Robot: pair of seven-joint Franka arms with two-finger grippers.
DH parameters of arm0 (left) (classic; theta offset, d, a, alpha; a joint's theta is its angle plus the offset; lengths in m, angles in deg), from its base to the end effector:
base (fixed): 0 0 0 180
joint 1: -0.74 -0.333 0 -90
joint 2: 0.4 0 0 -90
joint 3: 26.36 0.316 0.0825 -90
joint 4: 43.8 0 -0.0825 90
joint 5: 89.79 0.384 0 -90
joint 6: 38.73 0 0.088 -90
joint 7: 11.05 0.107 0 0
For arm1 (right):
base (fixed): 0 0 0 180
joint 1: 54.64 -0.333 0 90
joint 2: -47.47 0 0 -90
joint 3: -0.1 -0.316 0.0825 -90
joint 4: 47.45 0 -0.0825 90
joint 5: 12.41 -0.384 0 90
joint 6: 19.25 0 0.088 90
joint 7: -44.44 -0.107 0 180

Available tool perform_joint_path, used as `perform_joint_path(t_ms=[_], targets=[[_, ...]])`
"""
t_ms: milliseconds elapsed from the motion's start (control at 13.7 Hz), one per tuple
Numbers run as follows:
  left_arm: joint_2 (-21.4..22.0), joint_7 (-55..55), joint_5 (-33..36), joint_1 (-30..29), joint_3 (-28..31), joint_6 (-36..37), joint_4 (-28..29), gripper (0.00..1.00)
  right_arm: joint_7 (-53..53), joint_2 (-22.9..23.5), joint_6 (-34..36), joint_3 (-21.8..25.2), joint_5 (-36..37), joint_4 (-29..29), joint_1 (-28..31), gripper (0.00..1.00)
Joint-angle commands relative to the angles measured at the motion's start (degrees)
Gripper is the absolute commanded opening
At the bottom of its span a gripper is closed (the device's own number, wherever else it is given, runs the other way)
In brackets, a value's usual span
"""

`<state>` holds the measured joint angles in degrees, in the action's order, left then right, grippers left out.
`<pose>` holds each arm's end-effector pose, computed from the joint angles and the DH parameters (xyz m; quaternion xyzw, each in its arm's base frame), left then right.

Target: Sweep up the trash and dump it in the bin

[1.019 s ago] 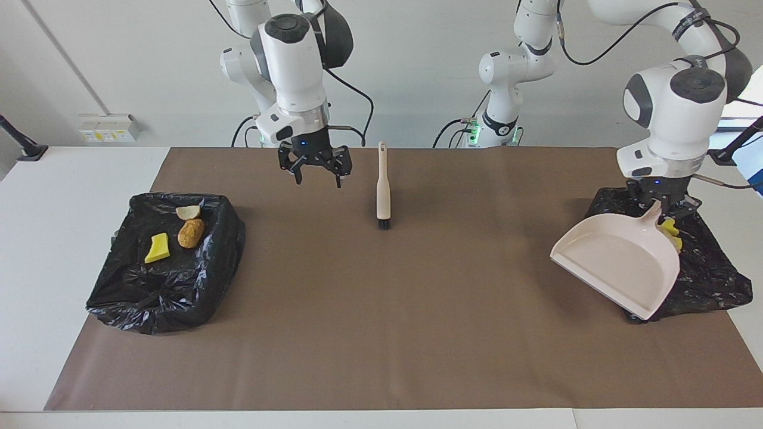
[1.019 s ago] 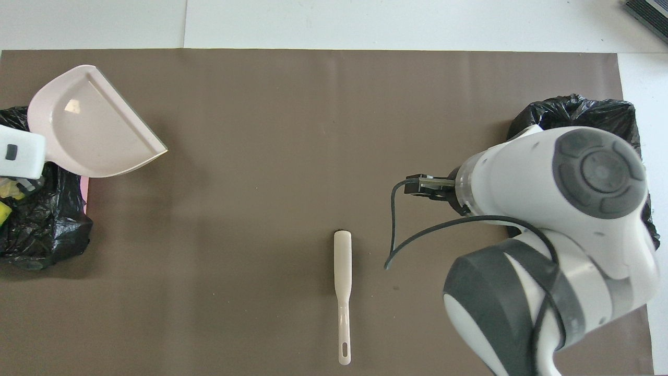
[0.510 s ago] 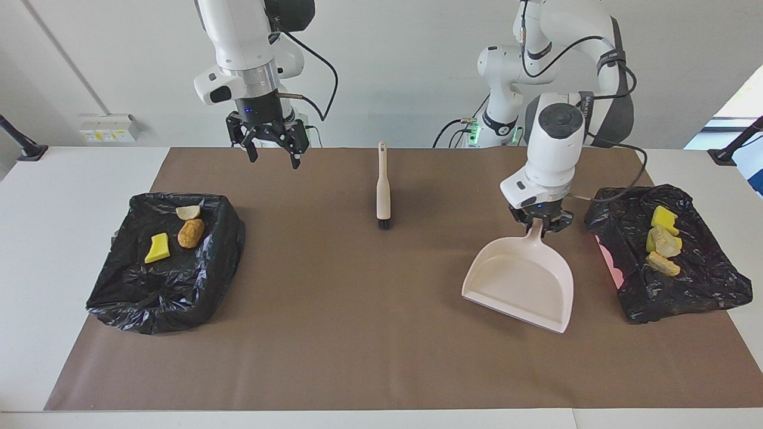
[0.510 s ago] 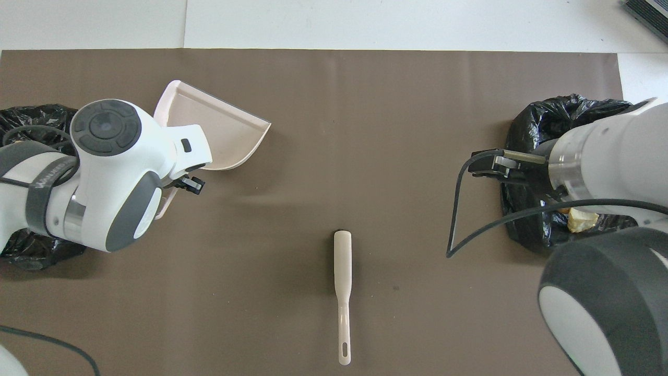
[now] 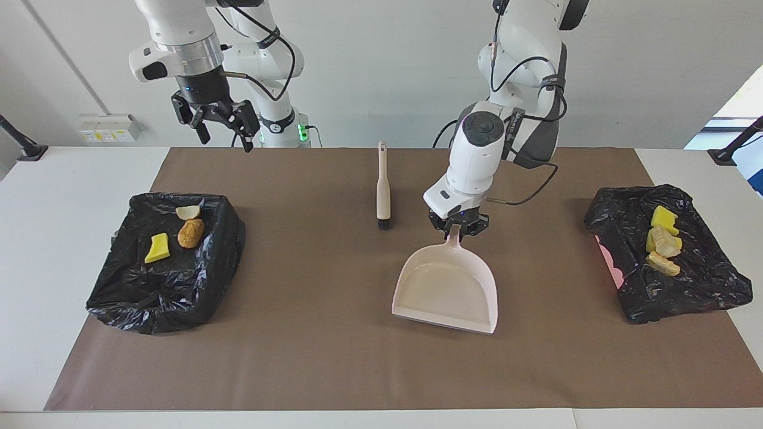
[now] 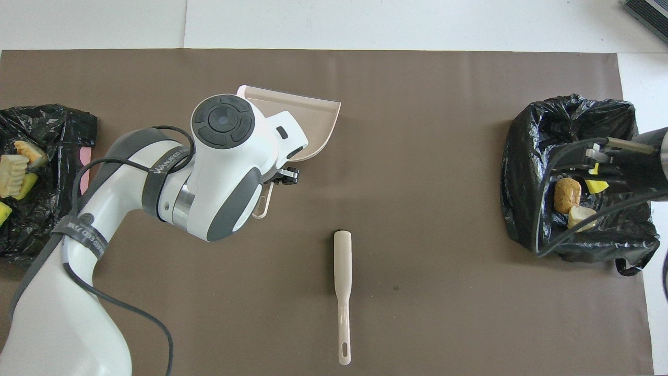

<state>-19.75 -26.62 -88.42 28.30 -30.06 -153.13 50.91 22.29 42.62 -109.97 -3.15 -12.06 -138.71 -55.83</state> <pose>0.5632 -0.3353 0.4165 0.9902 -0.1395 0.0032 0.0011 0.5278 0.0418 0.6611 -0.9874 0.1539 -0.0378 0.0033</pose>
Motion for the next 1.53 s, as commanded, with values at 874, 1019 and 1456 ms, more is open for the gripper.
perform_joint_path(t_ms=[874, 1019, 1456], targets=[[-17.92, -16.95, 0.47, 8.47, 1.67, 3.40, -20.61, 0.01, 18.02, -1.92, 2.22, 8.00, -0.08, -3.04, -0.39, 1.00], [-17.57, -17.04, 0.56, 8.82, 1.76, 3.22, -19.65, 0.48, 16.72, -2.62, 2.22, 7.21, -0.08, -4.10, -0.57, 1.00], [-10.92, -16.78, 0.65, 7.51, 1.85, 3.14, -13.61, 1.00, 10.75, -3.07, 2.05, 4.31, 0.01, -4.72, -0.66, 1.00]])
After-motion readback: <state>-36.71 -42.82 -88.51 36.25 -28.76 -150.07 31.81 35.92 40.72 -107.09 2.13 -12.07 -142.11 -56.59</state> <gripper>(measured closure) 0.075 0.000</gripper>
